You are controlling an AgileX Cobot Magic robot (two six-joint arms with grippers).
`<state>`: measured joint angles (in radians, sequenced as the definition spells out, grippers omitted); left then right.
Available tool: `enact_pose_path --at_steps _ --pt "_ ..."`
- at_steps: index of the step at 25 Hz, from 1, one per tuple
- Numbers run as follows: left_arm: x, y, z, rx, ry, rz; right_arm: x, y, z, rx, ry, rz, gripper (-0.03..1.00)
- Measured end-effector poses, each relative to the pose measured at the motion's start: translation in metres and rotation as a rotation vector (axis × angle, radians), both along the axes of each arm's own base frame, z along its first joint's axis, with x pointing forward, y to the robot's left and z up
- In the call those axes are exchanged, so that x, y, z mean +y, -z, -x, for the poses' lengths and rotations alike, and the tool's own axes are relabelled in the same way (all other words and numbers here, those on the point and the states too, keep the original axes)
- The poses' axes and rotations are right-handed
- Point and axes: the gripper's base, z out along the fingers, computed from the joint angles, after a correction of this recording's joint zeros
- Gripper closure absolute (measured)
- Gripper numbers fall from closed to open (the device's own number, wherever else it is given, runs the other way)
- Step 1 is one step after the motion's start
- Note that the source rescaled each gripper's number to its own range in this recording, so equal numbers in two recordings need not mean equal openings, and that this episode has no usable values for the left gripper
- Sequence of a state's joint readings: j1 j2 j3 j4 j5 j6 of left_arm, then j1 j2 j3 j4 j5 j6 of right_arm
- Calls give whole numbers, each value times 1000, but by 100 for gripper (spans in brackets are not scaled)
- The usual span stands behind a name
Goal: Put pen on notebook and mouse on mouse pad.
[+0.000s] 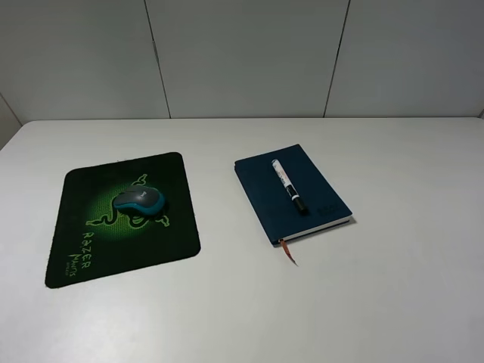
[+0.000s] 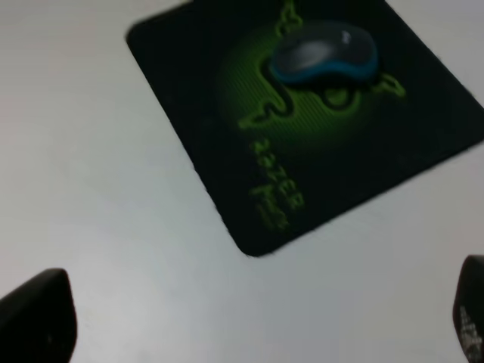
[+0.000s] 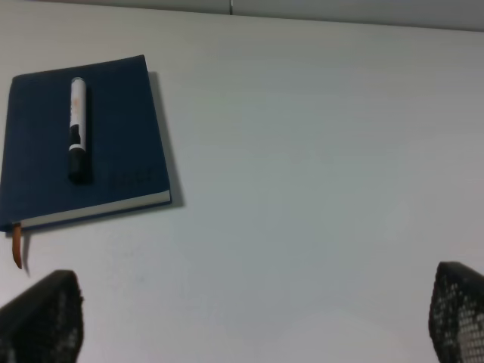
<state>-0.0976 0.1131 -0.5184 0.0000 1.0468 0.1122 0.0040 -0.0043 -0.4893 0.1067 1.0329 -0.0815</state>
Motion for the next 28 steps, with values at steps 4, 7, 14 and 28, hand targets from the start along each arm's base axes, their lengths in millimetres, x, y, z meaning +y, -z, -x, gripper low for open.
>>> enact_pose_path --at_steps 4,7,14,28 --pt "0 9 9 -33 -40 10 0 0 0 0 0 0 -3" --pt "-1 10 15 -71 -57 14 0 0 0 0 0 0 -3" --pt "-1 10 15 -76 -58 16 0 0 0 0 0 0 -3" --pt "-1 10 15 -76 -58 16 0 0 0 0 0 0 -3"
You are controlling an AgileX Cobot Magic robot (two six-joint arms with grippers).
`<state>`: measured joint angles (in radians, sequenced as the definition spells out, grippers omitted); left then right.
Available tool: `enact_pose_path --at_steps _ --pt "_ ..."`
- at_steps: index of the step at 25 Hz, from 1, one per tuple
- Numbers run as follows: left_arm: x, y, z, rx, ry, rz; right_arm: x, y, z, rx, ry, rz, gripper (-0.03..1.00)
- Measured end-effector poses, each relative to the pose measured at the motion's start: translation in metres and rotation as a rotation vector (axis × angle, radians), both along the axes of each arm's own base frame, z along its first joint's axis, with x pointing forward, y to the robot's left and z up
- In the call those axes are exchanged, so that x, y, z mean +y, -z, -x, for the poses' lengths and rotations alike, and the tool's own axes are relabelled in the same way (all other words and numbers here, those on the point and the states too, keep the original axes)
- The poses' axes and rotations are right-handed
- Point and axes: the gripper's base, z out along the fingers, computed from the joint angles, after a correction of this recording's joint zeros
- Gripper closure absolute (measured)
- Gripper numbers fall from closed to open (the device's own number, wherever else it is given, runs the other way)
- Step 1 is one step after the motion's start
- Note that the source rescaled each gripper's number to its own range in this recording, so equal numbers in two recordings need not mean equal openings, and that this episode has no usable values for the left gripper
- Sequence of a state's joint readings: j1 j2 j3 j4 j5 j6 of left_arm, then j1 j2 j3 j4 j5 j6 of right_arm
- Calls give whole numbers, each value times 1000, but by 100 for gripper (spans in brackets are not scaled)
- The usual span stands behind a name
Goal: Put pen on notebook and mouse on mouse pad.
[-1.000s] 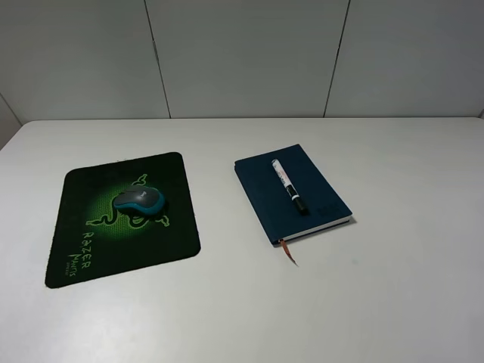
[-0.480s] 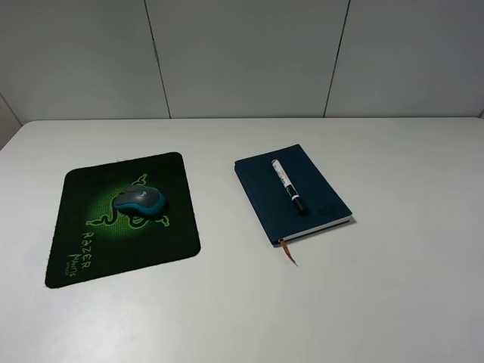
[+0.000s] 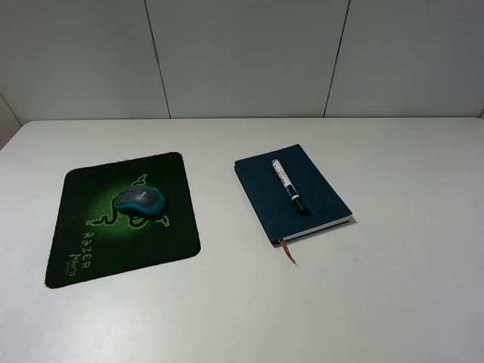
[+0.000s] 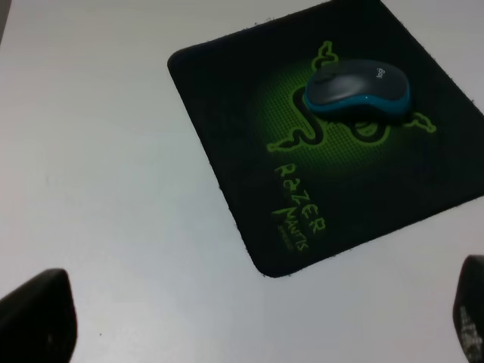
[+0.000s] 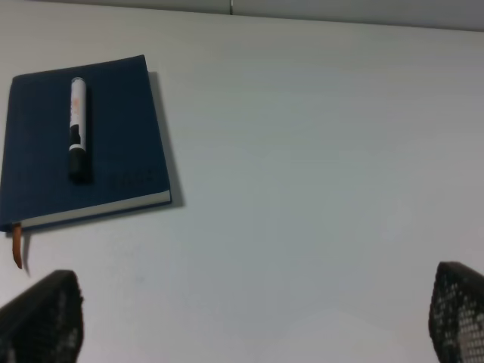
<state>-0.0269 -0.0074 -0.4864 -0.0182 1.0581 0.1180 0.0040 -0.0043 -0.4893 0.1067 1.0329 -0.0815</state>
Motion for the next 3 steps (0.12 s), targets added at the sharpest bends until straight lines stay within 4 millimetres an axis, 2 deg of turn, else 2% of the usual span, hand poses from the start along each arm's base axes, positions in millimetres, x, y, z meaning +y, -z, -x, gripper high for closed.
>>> enact_pose_path --at_steps 3 --pt "0 0 0 0 0 0 0 0 0 0 0 0 -3"
